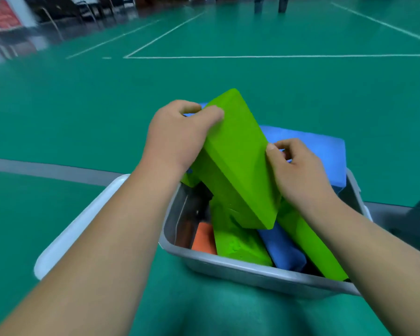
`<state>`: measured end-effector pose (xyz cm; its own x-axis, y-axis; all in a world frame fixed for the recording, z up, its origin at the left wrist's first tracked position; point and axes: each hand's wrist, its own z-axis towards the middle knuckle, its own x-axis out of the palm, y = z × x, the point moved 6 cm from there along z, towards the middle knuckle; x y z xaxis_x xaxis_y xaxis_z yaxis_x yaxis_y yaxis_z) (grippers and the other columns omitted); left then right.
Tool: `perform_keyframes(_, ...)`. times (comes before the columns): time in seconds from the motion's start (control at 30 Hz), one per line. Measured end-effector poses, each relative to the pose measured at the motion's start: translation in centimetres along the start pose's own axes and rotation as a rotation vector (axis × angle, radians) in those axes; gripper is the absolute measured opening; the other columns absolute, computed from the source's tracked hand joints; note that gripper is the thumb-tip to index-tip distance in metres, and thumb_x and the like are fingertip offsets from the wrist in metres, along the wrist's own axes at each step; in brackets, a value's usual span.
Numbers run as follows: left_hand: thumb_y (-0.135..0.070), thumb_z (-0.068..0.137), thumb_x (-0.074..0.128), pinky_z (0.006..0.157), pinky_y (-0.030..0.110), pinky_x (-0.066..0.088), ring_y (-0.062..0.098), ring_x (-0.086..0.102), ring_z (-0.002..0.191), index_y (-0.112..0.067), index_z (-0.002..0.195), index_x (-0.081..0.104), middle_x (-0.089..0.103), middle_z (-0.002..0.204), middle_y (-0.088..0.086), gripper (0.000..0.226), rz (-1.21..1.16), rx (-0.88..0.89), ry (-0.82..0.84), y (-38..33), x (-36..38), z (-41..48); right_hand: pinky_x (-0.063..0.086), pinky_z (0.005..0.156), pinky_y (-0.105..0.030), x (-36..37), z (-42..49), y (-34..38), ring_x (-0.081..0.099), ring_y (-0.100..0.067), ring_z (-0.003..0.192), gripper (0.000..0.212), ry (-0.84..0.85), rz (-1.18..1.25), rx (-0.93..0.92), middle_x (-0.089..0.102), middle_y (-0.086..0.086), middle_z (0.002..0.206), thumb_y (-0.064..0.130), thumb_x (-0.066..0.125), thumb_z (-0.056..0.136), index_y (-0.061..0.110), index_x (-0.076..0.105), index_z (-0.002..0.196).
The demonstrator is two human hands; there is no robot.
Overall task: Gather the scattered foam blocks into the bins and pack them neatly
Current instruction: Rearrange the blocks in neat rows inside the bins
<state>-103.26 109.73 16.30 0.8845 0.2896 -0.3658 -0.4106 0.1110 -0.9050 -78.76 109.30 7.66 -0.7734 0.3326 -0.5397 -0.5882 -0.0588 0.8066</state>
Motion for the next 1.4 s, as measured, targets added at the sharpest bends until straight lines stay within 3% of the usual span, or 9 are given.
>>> perform_keyframes(0.2, -0.051, 0.07, 0.077, 0.07, 0.04, 0.048, 0.018, 0.055, 0.071, -0.024, 0.078, 0.064, 0.057, 0.074, -0.001, 0.031, -0.37, -0.278, -0.086, 2.4, -2.9, 0.9, 0.04, 0.089, -0.03, -0.8, 1.0, 0.8, 0.056, -0.015, 0.106, 0.05, -0.15, 0.061, 0.089, 0.06, -0.004, 0.121, 0.055, 0.059, 0.094, 0.017, 0.055, 0.127)
perform_keyframes(0.33, -0.042, 0.086, 0.071, 0.066, 0.04, 0.053, 0.021, 0.062, 0.069, -0.022, 0.092, 0.067, 0.065, 0.078, 0.001, 0.021, -0.555, -0.363, -0.155, 3.5, -4.1, 1.4, 0.045, 0.078, -0.032, -0.7, 1.1, 1.9, 0.064, -0.012, 0.095, 0.052, -0.174, 0.205, 0.152, 0.066, 0.006, 0.1, 0.066, 0.055, 0.09, 0.019, 0.058, 0.111)
perform_keyframes(0.43, -0.041, 0.092, 0.067, 0.06, 0.038, 0.056, 0.021, 0.067, 0.066, -0.018, 0.102, 0.068, 0.071, 0.081, 0.003, 0.025, -0.726, -0.382, -0.216, 4.1, -3.5, 1.3, 0.055, 0.09, -0.048, 0.4, 1.1, 3.0, 0.07, -0.014, 0.096, 0.055, -0.143, 0.326, 0.145, 0.068, 0.012, 0.097, 0.074, 0.055, 0.08, 0.026, 0.06, 0.106)
perform_keyframes(0.6, -0.067, 0.06, 0.063, 0.093, 0.06, 0.057, 0.029, 0.074, 0.094, -0.013, 0.089, 0.072, 0.078, 0.093, 0.004, 0.062, -0.591, -0.36, -0.256, 5.0, -2.0, 2.2, 0.048, 0.109, -0.047, 3.4, 2.6, 6.0, 0.065, -0.004, 0.118, 0.073, 0.084, 0.449, 0.054, 0.06, 0.021, 0.138, 0.064, 0.063, 0.078, 0.033, 0.054, 0.144)
perform_keyframes(0.77, -0.077, 0.065, 0.054, 0.09, 0.056, 0.057, 0.035, 0.071, 0.088, -0.008, 0.086, 0.072, 0.075, 0.088, 0.008, 0.074, -0.351, -0.306, -0.24, 5.2, -1.1, 2.5, 0.033, 0.122, -0.04, 5.9, 4.2, 6.4, 0.041, 0.003, 0.142, 0.086, 0.184, 0.594, 0.05, 0.042, 0.023, 0.157, 0.062, 0.071, 0.07, 0.032, 0.053, 0.149)
perform_keyframes(0.97, -0.079, 0.064, 0.054, 0.088, 0.054, 0.059, 0.035, 0.073, 0.086, -0.008, 0.085, 0.073, 0.076, 0.085, 0.007, 0.076, -0.314, -0.329, -0.231, 7.7, -0.6, 3.4, 0.035, 0.121, -0.039, 9.6, 3.4, 7.1, 0.047, 0.002, 0.138, 0.096, 0.319, 0.632, 0.046, 0.029, 0.019, 0.164, 0.054, 0.07, 0.065, 0.025, 0.047, 0.153)
perform_keyframes(1.23, -0.076, 0.095, 0.039, 0.086, 0.044, 0.058, 0.035, 0.073, 0.085, -0.007, 0.096, 0.064, 0.072, 0.095, 0.016, 0.073, -0.184, -0.399, -0.215, 10.0, -1.1, 3.5, 0.032, 0.123, -0.037, 11.4, 3.0, 6.2, 0.041, 0.001, 0.143, 0.069, 0.386, 0.42, -0.038, 0.025, 0.023, 0.165, 0.024, 0.061, 0.084, 0.027, 0.051, 0.152)
perform_keyframes(1.33, -0.061, 0.105, 0.033, 0.075, 0.042, 0.061, 0.031, 0.067, 0.066, -0.008, 0.104, 0.057, 0.066, 0.092, 0.013, 0.059, -0.296, -0.454, -0.217, 10.8, -0.1, 3.0, 0.038, 0.116, -0.029, 11.3, 2.6, 6.1, 0.048, -0.001, 0.138, 0.055, 0.411, 0.353, -0.064, 0.03, 0.018, 0.165, 0.005, 0.057, 0.094, 0.024, 0.058, 0.145)
perform_keyframes(1.4, -0.043, 0.099, 0.039, 0.078, 0.045, 0.061, 0.036, 0.068, 0.078, -0.005, 0.112, 0.056, 0.065, 0.103, 0.015, 0.044, -0.351, -0.534, -0.279, 11.7, 0.3, 2.6, 0.04, 0.11, -0.023, 10.9, 2.3, 5.9, 0.053, -0.001, 0.134, 0.05, 0.401, 0.308, -0.074, 0.038, 0.016, 0.161, 0.001, 0.054, 0.095, 0.025, 0.063, 0.138)
